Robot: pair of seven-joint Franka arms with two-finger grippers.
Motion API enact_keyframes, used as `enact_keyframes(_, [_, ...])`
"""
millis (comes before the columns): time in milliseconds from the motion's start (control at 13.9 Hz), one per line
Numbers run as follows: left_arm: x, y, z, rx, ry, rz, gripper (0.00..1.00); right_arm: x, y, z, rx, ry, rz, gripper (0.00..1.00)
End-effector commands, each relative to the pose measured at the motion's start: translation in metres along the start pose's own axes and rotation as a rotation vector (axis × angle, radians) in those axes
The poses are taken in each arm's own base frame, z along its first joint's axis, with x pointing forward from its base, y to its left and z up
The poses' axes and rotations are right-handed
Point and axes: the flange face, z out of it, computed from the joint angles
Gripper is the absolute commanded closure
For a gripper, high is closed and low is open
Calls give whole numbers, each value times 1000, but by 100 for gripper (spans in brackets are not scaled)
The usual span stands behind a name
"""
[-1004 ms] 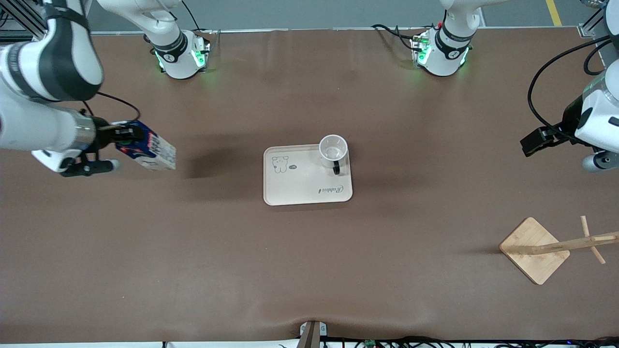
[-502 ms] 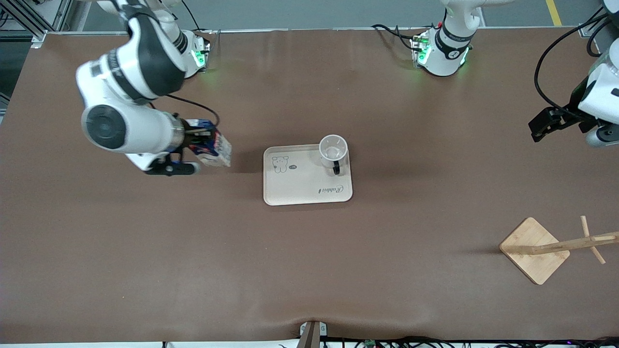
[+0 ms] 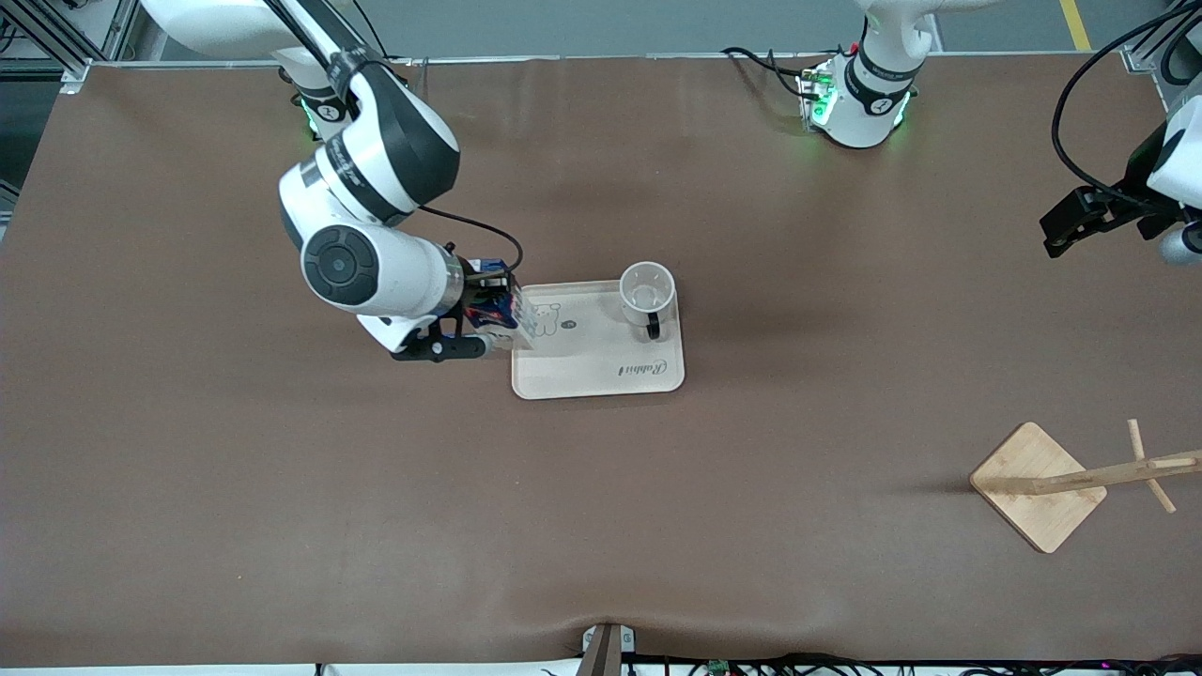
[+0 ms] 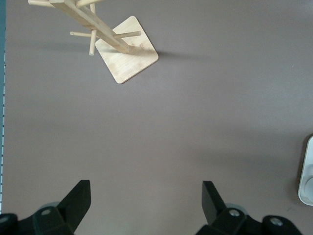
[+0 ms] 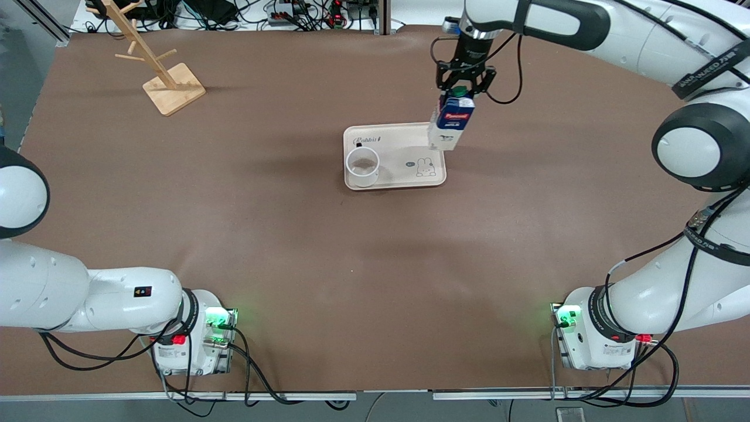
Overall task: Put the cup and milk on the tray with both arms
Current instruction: 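Carry the milk carton over the tray with the right gripper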
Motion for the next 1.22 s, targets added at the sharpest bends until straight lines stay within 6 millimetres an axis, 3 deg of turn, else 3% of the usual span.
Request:
enact_keyframes(0, [-5, 0, -7, -14, -4, 15, 0, 6, -25, 20, 1, 2, -18, 100])
enact_keyframes(358, [-5, 0, -6, -13, -7, 13, 0, 10, -42, 59, -43, -25, -32, 100])
enact_keyframes(645, [-5, -2, -6, -11, -10, 8, 0, 15, -48, 70, -52, -19, 8, 99])
enact_keyframes(717, [-3, -1, -5, -12, -8, 9, 0, 17, -47, 73, -58, -18, 14, 70])
enact_keyframes(789, [-3, -1, -5, -13, -6, 9, 0, 18, -46, 74, -60, -18, 23, 6])
enact_keyframes(860, [-2, -1, -4, -13, -6, 8, 0, 20, -46, 73, -70, 3, 16, 0])
enact_keyframes(1147, [-3, -1, -6, -13, -3, 7, 0, 22, -46, 72, -77, 28, 10, 0])
